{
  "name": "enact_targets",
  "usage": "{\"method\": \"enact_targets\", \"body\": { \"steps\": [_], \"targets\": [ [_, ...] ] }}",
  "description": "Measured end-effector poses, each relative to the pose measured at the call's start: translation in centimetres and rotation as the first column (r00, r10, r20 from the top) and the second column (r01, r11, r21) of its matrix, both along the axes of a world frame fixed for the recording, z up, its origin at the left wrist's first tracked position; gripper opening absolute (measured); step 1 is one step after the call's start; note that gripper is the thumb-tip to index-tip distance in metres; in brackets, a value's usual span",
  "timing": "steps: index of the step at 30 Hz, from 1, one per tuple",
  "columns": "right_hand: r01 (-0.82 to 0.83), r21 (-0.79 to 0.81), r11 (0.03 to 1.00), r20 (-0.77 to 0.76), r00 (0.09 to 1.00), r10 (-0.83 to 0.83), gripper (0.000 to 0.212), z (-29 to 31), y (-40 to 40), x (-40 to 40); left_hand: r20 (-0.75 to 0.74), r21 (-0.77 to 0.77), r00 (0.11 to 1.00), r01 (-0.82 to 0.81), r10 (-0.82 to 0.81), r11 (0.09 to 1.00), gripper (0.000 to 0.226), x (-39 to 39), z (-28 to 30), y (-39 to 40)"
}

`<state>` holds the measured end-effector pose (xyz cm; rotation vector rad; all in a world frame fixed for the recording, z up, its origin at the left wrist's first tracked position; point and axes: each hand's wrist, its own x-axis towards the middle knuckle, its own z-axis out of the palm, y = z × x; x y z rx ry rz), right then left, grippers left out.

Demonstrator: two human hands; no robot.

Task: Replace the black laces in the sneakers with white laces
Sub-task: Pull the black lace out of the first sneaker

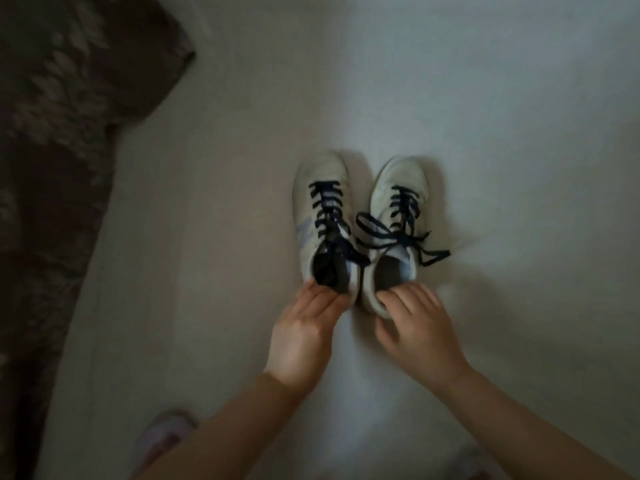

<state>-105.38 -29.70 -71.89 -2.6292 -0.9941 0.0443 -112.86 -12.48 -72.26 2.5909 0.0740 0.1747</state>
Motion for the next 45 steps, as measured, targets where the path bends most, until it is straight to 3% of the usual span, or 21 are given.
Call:
{"method": "enact_targets", "body": {
  "steps": [3,7,11,14,22,26,31,33,37,40,45],
  "targets": [
    [-0.027,-0.083,0.996,-0.034,0.999,0.024,0.015,0.8,0.3,1.2,-0.029,0.002,0.994,0.108,-0.108,0.994,0.02,0.7,0.5,0.5],
    [0.011,0.017,1.0,-0.065,0.998,-0.01,0.04,2.2,0.7,3.8,-0.066,-0.024,0.953,0.294,-0.295,0.956,0.014,2.3,1.7,1.7],
    [0.005,0.152,0.988,-0.113,0.994,0.012,0.037,2.6,1.8,6.0,-0.097,0.068,0.988,0.124,-0.117,0.99,0.023,4.1,2.5,3.6],
    [-0.027,0.201,0.979,-0.178,0.982,0.064,0.028,2.2,2.3,6.4,-0.17,0.183,0.984,0.087,-0.055,0.979,0.031,5.4,2.5,4.3],
    [0.172,0.167,0.971,-0.433,0.897,-0.085,0.023,1.9,2.9,4.5,-0.385,0.29,0.922,0.155,-0.034,0.944,0.033,7.3,3.2,2.1],
    [0.15,0.122,0.981,-0.414,0.906,-0.087,0.012,2.2,3.7,4.5,-0.409,0.368,0.911,0.218,-0.054,0.904,0.03,8.4,4.1,2.0],
    [0.217,0.056,0.975,-0.402,0.899,-0.177,0.019,2.9,5.1,4.3,-0.526,0.37,0.85,0.219,0.009,0.903,0.031,9.2,4.0,2.1],
    [0.189,0.005,0.982,-0.396,0.902,-0.172,0.024,3.1,5.3,4.1,-0.5,0.302,0.866,0.169,0.006,0.938,0.028,9.1,3.7,2.2],
    [0.197,-0.008,0.98,-0.383,0.905,-0.185,0.026,2.7,5.2,4.0,-0.246,-0.062,0.968,0.033,-0.047,0.998,0.033,7.8,2.4,3.6],
    [0.249,0.084,0.965,-0.412,0.89,-0.193,0.015,2.1,5.3,4.3,-0.135,-0.314,0.989,0.007,-0.052,0.949,0.036,7.4,1.6,4.8],
    [0.367,0.284,0.886,-0.563,0.812,-0.156,0.016,3.1,5.1,5.7,-0.11,-0.487,0.993,-0.092,0.043,0.868,0.025,7.8,1.1,5.9]
  ]
}}
